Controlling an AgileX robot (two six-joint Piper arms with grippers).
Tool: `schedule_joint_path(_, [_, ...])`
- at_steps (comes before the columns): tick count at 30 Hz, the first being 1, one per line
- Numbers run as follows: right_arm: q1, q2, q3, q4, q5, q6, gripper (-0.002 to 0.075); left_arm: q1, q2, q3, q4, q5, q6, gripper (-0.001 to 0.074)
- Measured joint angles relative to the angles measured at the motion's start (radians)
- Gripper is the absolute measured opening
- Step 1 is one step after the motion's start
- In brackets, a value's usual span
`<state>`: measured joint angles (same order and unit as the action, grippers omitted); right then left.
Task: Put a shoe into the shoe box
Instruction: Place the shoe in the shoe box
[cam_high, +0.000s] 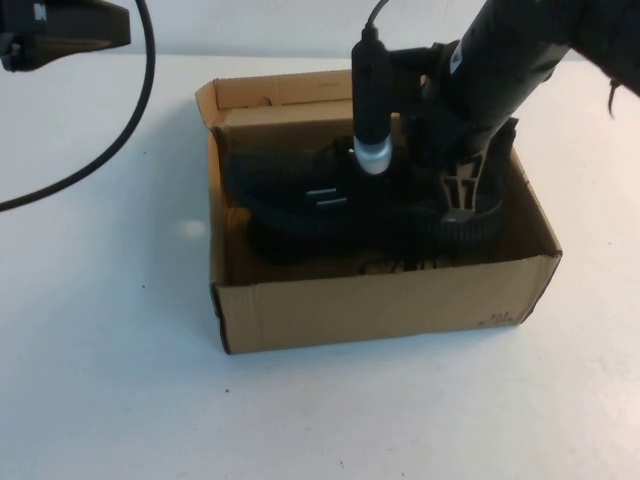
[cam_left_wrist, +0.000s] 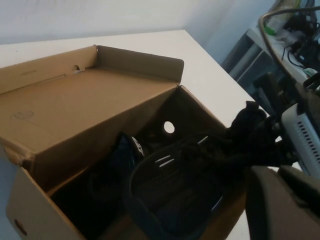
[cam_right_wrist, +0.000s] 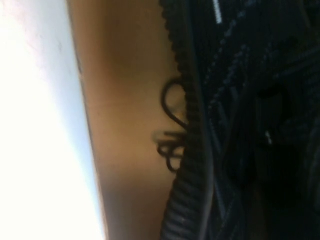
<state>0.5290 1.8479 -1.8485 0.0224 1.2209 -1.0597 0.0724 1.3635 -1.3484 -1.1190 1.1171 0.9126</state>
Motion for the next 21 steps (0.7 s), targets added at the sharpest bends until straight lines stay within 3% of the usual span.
schedule_joint_path(21, [0.028, 0.072, 0.004, -0.016, 0.017, 0.03, 0.001, 0.0, 0.0, -0.002, 0.005, 0.017, -0.008, 0.0])
